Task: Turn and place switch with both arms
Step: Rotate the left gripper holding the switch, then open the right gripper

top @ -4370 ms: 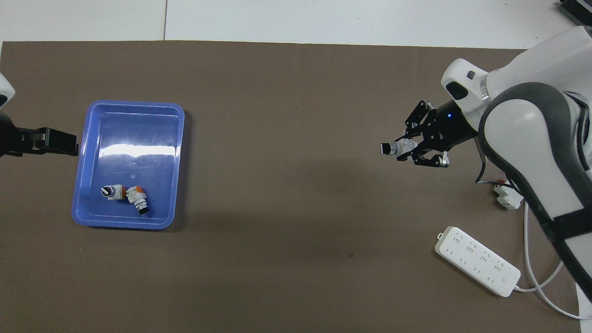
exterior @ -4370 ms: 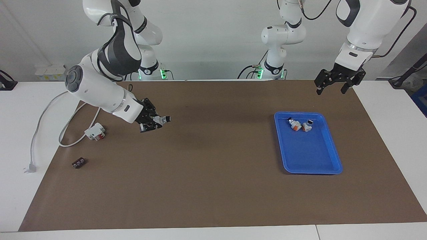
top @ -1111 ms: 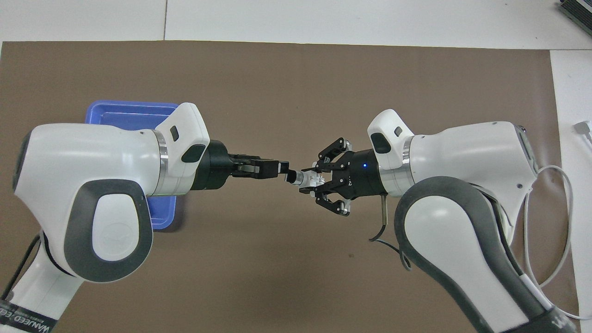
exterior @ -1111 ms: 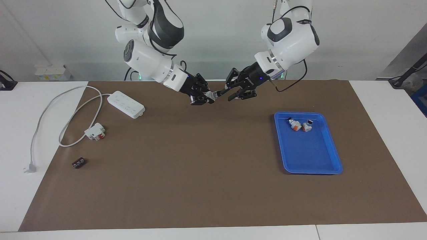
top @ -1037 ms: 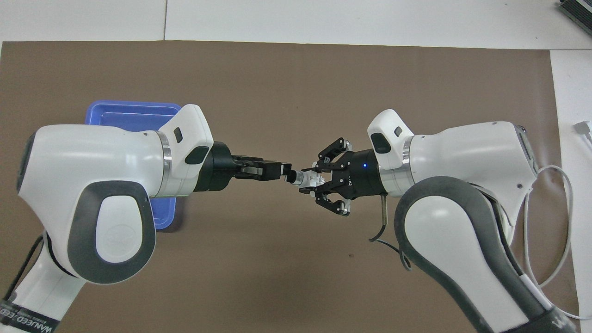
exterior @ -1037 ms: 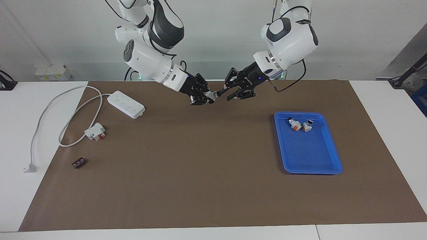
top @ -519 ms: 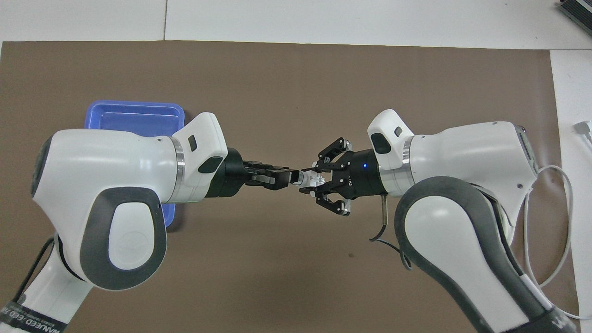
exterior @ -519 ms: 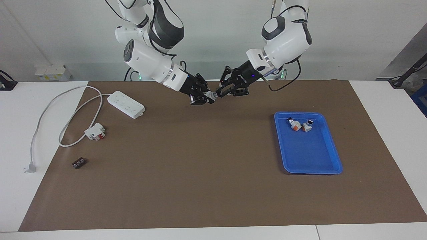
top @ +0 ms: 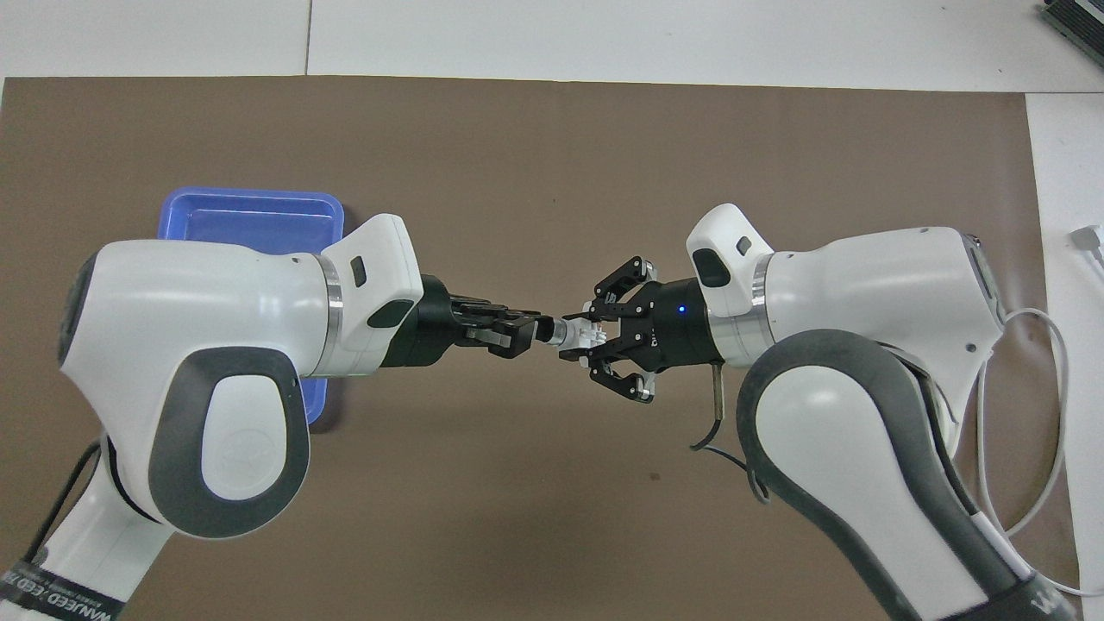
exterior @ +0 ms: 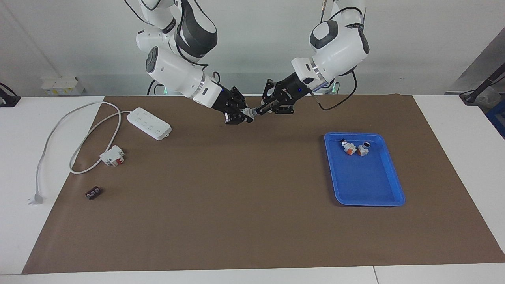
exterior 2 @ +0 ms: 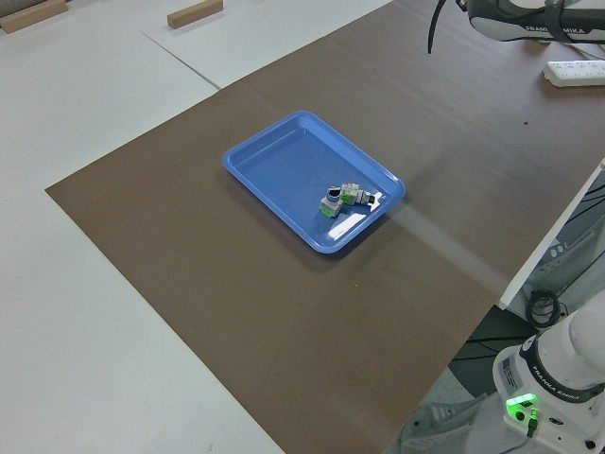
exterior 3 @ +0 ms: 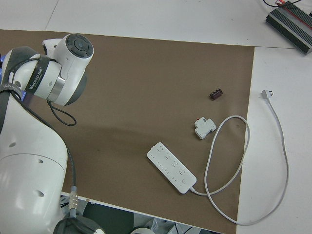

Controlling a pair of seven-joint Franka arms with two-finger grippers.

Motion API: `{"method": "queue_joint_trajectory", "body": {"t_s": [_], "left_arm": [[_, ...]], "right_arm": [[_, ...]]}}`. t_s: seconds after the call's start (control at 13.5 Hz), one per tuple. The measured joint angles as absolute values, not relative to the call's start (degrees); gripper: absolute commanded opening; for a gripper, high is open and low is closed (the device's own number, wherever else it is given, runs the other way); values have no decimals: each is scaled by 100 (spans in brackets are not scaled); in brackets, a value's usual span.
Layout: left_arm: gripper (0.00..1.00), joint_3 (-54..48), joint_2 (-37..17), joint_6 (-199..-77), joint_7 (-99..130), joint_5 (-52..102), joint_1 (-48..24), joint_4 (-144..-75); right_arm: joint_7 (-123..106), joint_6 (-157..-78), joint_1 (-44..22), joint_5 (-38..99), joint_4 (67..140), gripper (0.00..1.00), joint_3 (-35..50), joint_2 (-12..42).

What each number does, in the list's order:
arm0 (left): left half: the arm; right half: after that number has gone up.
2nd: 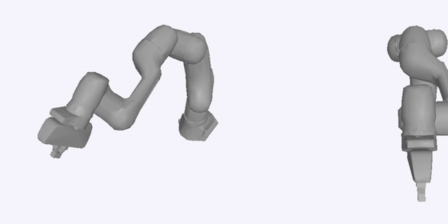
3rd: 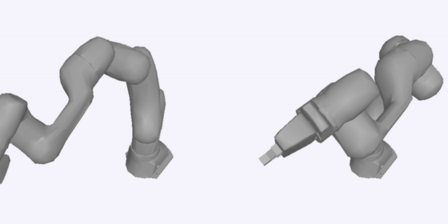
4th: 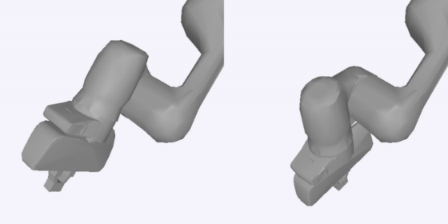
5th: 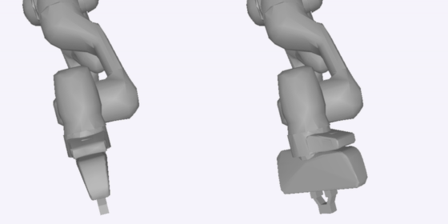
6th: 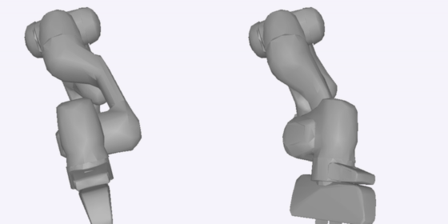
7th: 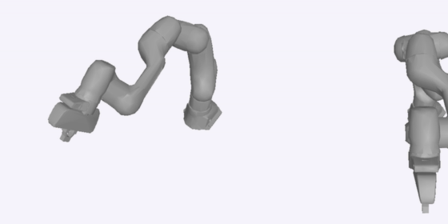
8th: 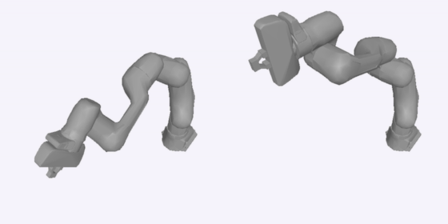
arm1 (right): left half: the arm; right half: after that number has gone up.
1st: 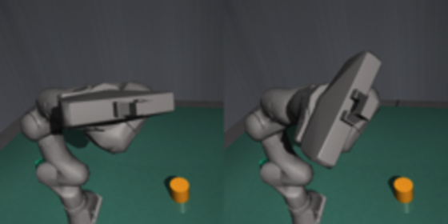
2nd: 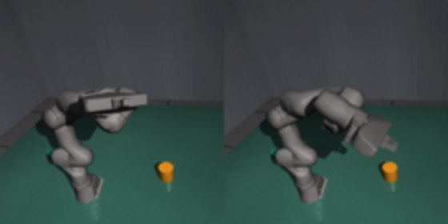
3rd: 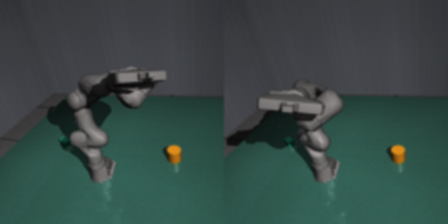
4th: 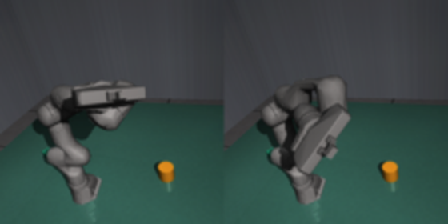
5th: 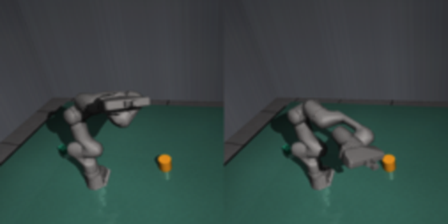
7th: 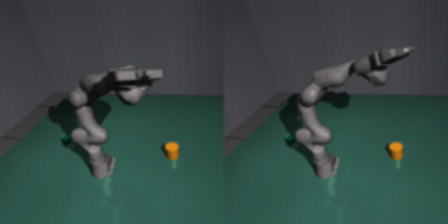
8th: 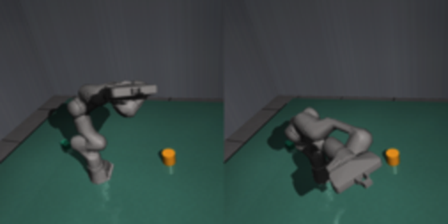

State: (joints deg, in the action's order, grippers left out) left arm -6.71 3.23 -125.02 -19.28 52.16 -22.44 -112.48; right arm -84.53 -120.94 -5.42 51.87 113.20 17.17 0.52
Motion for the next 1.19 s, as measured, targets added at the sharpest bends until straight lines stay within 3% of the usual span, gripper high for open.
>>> {"method": "queue_joint_trajectory", "body": {"t_s": [0.59,1.19], "left_arm": [[0,-663,324,-12418,-1805,5217,-2245,-11249],[0,-656,329,-12357,1271,5209,-2275,-11246]], "right_arm": [[-8464,-12066,-542,5185,11357,0,1717,29],[-8505,-11997,-537,5185,11416,0,1681,-53]]}}
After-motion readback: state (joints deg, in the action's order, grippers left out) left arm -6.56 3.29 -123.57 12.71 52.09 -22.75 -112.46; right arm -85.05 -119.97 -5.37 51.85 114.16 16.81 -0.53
